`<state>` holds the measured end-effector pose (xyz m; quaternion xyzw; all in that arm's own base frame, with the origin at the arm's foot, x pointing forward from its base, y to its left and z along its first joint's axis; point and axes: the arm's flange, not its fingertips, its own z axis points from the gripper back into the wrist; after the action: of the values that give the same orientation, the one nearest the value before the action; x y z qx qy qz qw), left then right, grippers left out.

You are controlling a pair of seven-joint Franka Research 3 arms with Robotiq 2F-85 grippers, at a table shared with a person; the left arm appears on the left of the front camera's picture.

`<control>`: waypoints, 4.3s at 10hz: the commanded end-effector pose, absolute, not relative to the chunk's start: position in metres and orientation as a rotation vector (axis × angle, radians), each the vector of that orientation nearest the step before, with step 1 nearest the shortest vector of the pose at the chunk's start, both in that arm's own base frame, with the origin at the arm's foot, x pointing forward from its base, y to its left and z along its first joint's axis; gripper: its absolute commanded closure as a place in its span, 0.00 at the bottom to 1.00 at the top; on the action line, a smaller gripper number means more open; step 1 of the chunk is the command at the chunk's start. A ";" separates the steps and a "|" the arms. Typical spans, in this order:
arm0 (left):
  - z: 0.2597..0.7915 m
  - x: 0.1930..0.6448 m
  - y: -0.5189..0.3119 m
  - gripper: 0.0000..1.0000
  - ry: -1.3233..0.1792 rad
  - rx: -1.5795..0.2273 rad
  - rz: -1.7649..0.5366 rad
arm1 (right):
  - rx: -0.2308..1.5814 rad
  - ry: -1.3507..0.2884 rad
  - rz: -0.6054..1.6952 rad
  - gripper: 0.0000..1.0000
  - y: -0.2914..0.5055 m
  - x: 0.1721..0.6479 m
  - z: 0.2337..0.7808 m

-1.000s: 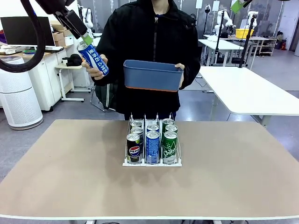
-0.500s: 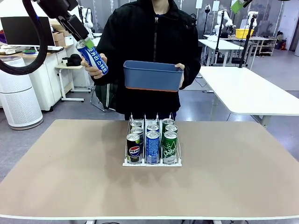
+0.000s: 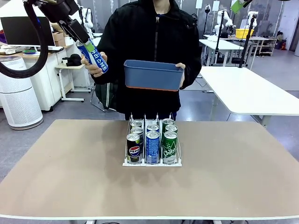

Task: Fill the beverage cans into the dispenser.
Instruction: Pick up the Ionic drink handed by the human, then place the picked Ionic drink in the line of the Automatic Can Dispenser with the same cans.

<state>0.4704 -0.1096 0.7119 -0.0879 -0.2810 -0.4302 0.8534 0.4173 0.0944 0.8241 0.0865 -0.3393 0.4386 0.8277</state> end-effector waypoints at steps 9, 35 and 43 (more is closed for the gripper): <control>0.695 0.480 -0.100 0.00 -0.633 -0.248 -0.868 | 0.186 -0.719 0.925 0.00 0.094 0.416 0.823; 0.699 0.479 -0.106 0.94 -0.590 -0.219 -0.875 | 0.186 -0.719 0.925 0.00 0.094 0.416 0.823; 0.699 0.479 -0.106 0.94 -0.590 -0.219 -0.875 | 0.186 -0.719 0.925 0.00 0.094 0.416 0.823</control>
<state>0.4795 -0.1084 0.6986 -0.1065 -0.2785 -0.4134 0.8603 0.4173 0.0944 0.8241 0.0865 -0.3393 0.4386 0.8277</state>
